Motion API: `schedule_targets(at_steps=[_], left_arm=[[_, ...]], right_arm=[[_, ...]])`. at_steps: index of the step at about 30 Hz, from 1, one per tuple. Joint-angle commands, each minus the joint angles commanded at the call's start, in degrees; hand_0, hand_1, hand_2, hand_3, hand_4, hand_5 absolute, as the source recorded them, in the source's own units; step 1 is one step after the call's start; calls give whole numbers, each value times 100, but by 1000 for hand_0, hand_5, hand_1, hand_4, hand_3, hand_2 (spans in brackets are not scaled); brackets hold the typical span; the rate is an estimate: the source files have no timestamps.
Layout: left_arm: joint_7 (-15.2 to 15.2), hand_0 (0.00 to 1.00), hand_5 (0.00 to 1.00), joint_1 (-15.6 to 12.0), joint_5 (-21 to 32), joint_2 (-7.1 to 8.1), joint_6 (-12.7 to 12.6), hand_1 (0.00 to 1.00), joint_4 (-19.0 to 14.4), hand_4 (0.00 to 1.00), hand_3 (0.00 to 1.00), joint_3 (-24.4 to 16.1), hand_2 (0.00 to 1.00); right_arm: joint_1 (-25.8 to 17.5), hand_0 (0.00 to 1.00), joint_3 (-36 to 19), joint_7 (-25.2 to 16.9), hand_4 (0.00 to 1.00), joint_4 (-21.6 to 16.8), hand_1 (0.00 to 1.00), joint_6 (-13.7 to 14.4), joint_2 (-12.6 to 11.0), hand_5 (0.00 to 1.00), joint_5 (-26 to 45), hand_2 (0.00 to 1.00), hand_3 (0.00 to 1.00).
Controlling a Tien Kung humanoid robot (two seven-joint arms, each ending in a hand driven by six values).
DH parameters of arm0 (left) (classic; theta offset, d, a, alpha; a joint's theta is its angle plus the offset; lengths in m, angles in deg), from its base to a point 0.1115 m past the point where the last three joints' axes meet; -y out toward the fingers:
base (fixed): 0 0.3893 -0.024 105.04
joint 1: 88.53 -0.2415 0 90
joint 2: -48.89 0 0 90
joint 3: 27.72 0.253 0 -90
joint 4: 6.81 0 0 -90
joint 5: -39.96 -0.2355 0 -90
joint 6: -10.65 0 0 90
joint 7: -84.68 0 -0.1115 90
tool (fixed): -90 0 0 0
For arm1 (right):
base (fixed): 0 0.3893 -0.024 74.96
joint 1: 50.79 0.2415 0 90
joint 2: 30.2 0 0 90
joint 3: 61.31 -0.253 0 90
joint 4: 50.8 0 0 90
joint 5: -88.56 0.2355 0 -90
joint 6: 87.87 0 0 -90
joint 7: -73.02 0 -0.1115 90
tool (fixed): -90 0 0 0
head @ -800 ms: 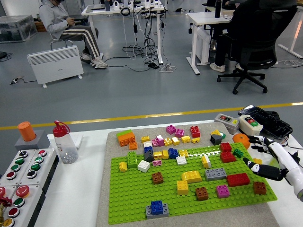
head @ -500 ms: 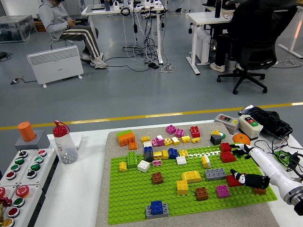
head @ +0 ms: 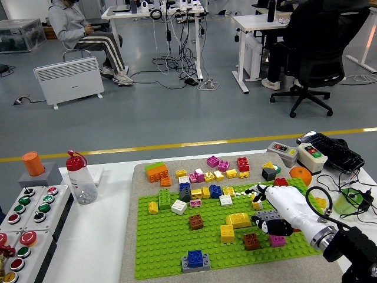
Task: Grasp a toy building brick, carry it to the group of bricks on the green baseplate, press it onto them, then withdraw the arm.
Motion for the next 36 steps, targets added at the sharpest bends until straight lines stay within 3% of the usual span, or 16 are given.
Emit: schedule_targets(at_steps=[4,5,10,11,36], left_arm=[[-8,658,998,-9,3,-6,1,685,0,293,578,3,676],[-9,658,998,-11,3,-6,2,685,0,294,578,4,677],[-18,658,998,-25,-2,-8,6,685,0,294,578,3,677],[-20,658,998,-31,-7,-8,7,685,0,294,579,0,676],[-30,660,998,-91,-29,-13,12,684,0,294,579,-6,677]], right_arm=[[320,633,398,138,716,158,644,-81,177,224,-97,635,710],[379,716,481,172,720,190,707,-106,205,226,-117,710,711],[598,716,818,313,720,344,707,-239,284,226,-206,710,711],[633,805,890,342,733,382,774,-264,299,239,-229,805,720],[864,815,1288,500,745,961,798,-414,578,296,-340,825,727]])
